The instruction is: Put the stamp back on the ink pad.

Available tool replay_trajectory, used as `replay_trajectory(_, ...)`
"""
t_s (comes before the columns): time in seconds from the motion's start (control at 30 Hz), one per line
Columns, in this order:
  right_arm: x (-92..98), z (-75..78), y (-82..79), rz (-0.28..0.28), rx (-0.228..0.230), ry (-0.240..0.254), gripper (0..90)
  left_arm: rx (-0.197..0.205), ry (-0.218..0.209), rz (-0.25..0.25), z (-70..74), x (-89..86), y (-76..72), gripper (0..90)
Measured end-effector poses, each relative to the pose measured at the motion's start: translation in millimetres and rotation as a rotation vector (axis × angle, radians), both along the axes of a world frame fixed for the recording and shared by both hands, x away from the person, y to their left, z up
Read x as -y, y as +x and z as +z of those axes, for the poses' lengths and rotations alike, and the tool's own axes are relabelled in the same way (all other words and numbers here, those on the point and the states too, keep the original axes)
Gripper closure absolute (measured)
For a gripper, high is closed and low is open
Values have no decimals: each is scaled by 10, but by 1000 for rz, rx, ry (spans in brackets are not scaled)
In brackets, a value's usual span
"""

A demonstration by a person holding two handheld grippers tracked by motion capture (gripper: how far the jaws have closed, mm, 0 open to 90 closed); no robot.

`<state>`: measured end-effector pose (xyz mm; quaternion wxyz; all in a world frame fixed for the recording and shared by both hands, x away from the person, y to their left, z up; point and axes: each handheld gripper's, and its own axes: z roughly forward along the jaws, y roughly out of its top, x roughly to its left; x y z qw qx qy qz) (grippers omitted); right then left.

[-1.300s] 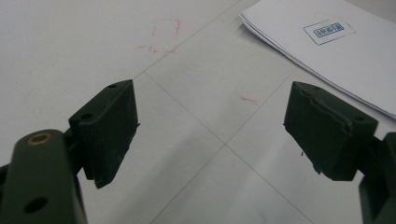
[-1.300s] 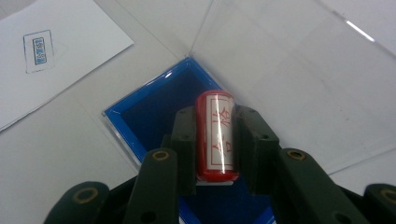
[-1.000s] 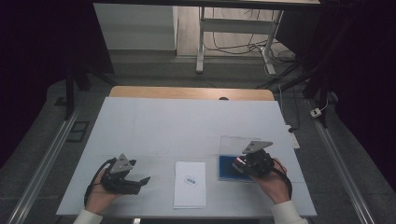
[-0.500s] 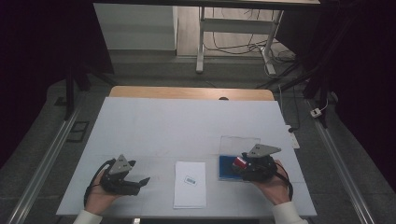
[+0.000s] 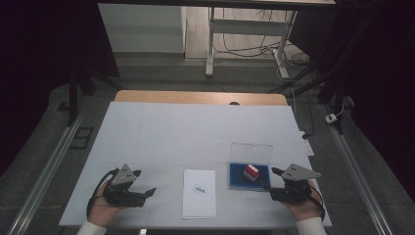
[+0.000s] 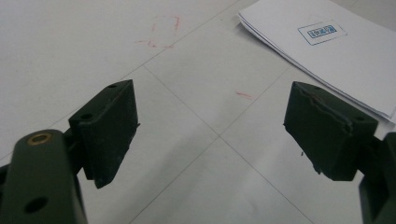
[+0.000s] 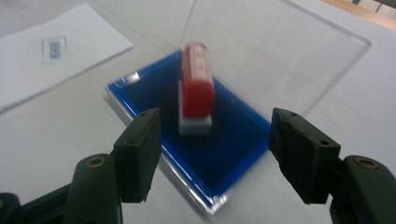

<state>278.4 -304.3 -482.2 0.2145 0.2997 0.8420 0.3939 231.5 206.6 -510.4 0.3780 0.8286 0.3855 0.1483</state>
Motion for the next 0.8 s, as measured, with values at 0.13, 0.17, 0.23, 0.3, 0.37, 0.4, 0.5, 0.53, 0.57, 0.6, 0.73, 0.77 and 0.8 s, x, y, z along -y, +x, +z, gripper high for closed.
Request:
replay_trajectory(0.13,88,-93,15,-9,-21,-4,332,2,1,-2,2,5,0,176)
replay_trajectory(0.17,103,-120,22,-12,-32,-4,332,2,1,-2,2,4,-1,176)
replay_trajectory(0.23,116,-145,32,-14,-42,-5,332,3,1,1,3,0,1,176)
replay_trajectory(0.3,124,-152,38,-14,-42,-8,332,2,1,1,2,-4,3,176)
replay_trajectory(0.37,121,-146,37,-13,-44,-4,332,2,2,0,2,-4,2,176)
replay_trajectory(0.4,121,-144,37,-12,-42,-6,332,3,3,0,2,-3,2,176)
replay_trajectory(0.5,117,-148,38,-10,-42,-7,332,4,3,1,3,-3,2,176)
replay_trajectory(0.53,116,-149,38,-9,-42,-8,332,4,3,1,3,-3,2,176)
replay_trajectory(0.57,115,-148,37,-8,-43,-11,332,4,4,1,3,-3,3,176)
replay_trajectory(0.6,113,-148,37,-6,-43,-11,332,3,3,0,2,-5,3,176)
replay_trajectory(0.73,99,-146,33,0,-42,-14,332,1,4,0,-1,-11,5,176)
replay_trajectory(0.77,97,-146,33,4,-40,-17,332,2,5,0,-2,-11,5,176)
replay_trajectory(0.8,93,-144,32,8,-40,-20,332,3,6,1,-1,-11,4,176)
